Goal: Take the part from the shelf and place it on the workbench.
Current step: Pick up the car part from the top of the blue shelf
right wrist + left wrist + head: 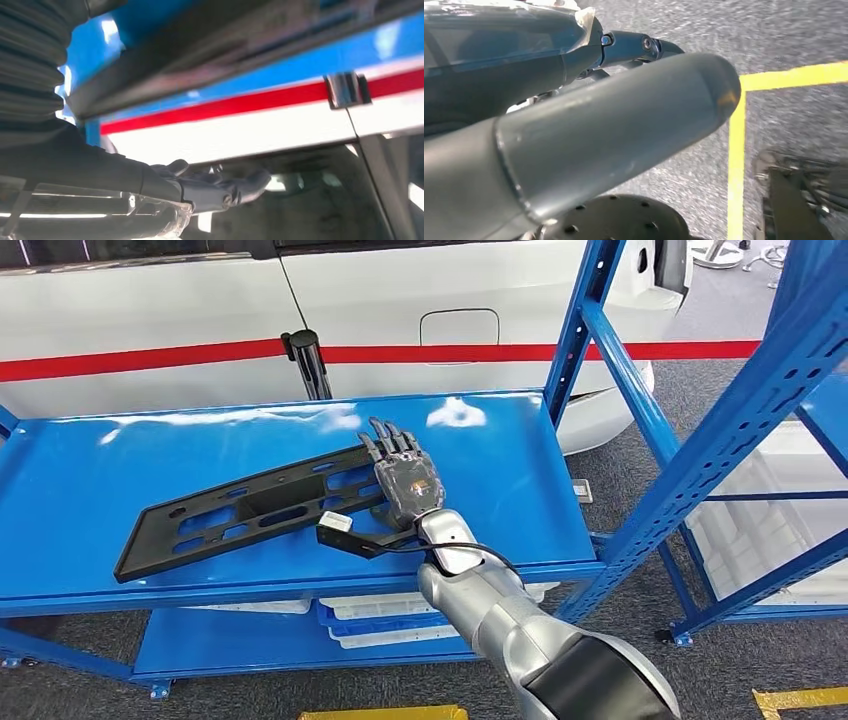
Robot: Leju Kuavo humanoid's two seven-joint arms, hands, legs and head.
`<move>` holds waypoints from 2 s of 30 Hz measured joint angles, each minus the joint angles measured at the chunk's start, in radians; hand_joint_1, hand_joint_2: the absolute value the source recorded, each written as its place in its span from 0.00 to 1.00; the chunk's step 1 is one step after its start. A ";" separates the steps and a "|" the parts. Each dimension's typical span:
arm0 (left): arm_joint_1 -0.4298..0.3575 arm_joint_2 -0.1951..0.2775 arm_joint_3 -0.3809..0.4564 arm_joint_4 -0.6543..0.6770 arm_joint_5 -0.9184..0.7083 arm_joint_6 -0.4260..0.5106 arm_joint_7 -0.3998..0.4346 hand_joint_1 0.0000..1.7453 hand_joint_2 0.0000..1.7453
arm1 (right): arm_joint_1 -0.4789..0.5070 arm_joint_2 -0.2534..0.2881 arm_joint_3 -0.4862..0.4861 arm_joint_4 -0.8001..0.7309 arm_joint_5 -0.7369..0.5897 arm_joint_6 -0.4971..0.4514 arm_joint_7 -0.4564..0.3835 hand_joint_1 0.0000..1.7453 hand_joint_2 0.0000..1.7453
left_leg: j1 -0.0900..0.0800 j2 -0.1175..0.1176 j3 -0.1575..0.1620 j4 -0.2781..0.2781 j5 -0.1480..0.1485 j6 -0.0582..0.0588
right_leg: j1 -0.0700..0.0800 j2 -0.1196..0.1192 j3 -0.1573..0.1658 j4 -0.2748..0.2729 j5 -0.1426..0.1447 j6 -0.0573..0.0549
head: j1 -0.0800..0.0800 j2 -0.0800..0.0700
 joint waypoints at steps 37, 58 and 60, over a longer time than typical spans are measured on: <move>-0.022 0.011 0.020 -0.001 0.001 0.003 0.000 0.00 0.00 | 0.014 -0.001 0.117 -0.014 -0.223 0.038 0.011 0.55 1.00 | -0.018 0.008 0.025 -0.114 0.086 0.036 | 0.024 -0.006 -0.013 0.003 -0.001 0.013 | 0.004 0.000; -0.023 0.011 0.021 -0.001 0.001 0.003 0.000 0.00 0.00 | 0.009 -0.001 0.130 -0.001 -0.218 0.038 0.016 0.75 1.00 | -0.027 0.009 0.025 -0.113 0.085 0.030 | 0.017 -0.006 -0.012 0.003 -0.002 0.012 | 0.005 0.000; -0.023 0.011 0.021 -0.001 0.000 0.003 0.000 0.00 0.00 | 0.007 -0.001 0.131 -0.001 -0.216 0.038 0.017 0.77 1.00 | -0.027 0.009 0.025 -0.113 0.085 0.030 | 0.017 -0.006 -0.012 0.003 -0.002 0.012 | 0.005 0.000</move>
